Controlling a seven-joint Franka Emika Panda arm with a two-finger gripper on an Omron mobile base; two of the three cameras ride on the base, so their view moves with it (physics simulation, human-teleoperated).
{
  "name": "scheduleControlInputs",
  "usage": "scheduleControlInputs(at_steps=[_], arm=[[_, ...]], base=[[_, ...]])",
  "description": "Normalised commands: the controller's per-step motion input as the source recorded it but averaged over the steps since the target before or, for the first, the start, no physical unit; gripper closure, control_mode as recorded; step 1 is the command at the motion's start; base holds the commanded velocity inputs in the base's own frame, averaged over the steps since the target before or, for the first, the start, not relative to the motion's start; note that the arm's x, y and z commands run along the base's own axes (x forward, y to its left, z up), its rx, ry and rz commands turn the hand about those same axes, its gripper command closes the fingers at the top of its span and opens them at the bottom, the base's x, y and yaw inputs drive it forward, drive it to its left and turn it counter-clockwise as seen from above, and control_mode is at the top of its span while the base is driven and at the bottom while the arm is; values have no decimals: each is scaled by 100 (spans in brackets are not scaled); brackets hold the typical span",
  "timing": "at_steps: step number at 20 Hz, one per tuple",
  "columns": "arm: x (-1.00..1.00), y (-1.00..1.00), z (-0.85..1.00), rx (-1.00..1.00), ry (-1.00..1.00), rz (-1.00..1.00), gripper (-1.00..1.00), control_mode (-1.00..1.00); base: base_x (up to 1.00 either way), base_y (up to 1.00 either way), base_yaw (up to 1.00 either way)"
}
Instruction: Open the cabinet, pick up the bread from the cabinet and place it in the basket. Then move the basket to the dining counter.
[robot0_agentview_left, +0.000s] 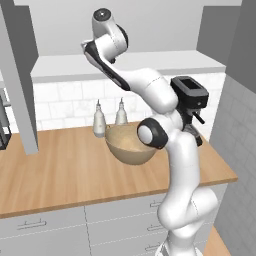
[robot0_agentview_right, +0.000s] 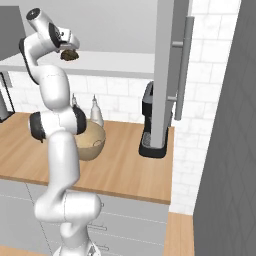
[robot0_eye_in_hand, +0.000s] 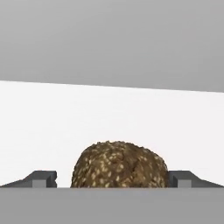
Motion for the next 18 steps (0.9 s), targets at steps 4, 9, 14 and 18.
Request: scheduleControlInputs(at_steps=[4,9,14,18], arm=[[0,0,-30,0,1,0,-100,-100],[21,0,-27,0,0,0,-100,-100],[35,0,-19,0,0,0,-100,-100],[35,0,-26,0,0,0,-100,-100]], base=[[0,0,0],[0,0,0],[0,0,0],[0,0,0]])
